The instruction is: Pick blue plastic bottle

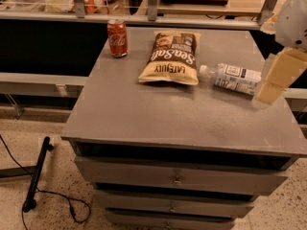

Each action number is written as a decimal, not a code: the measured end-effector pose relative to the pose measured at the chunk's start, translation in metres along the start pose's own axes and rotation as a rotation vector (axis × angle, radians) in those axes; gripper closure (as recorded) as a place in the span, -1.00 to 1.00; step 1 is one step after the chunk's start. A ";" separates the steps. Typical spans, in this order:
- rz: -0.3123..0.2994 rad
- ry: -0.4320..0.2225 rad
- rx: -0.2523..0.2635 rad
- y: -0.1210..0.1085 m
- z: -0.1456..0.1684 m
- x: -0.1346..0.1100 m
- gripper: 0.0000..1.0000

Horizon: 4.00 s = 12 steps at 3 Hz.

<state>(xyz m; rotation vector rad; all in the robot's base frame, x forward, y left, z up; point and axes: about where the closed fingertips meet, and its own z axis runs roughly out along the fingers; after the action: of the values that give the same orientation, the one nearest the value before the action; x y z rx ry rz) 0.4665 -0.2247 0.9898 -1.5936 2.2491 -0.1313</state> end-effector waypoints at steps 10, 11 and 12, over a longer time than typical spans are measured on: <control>0.054 0.110 -0.161 -0.142 0.165 0.024 0.27; 0.033 0.010 -0.110 -0.138 0.135 0.000 0.76; 0.008 -0.093 -0.037 -0.134 0.095 -0.024 1.00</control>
Offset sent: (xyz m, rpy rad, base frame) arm 0.1357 -0.0360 -0.0162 0.0531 0.1291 -0.2221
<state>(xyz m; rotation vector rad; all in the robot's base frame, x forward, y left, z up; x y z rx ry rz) 0.6263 -0.2362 0.9471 -1.5758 2.1992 -0.0129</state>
